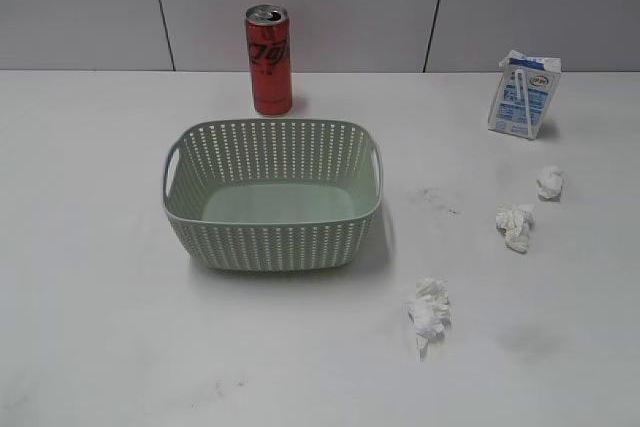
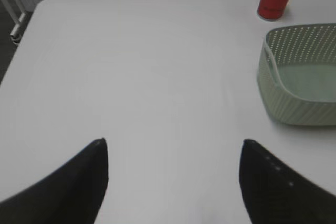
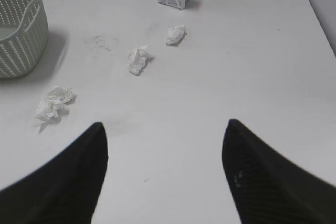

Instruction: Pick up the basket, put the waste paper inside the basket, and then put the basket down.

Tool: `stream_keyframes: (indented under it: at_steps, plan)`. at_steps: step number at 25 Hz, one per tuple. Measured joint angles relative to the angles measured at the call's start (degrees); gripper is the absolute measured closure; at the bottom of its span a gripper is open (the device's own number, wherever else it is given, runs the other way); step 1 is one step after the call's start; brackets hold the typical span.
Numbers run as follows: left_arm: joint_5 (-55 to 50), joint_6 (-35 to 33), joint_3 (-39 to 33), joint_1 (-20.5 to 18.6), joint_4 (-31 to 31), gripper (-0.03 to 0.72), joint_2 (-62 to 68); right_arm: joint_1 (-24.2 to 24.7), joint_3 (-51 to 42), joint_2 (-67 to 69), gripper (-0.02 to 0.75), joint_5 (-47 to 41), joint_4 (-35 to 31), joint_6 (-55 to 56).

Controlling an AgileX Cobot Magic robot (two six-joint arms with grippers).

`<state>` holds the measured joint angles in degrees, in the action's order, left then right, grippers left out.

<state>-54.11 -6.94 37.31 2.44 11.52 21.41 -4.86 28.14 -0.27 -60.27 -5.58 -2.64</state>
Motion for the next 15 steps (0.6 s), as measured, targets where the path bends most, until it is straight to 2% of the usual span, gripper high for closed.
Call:
stream_keyframes:
  at_steps: [3,7,11,15]
  plan:
    - [3.8,0.0,2.3,2.3,2.8,0.118,8.3,0.0,0.0,0.0,0.220,0.0,0.0,0.0]
    - [5.7,0.0,6.9,7.9,2.6,0.118,21.3,0.0,0.0,0.0,0.220,0.1,0.0,0.0]
    - [6.0,0.0,14.3,13.9,0.9,0.118,34.8,0.0,0.0,0.0,0.220,0.1,0.0,0.0]
    - [5.1,0.8,23.5,17.0,0.5,0.118,49.0,0.0,0.0,0.0,0.220,0.2,0.0,0.1]
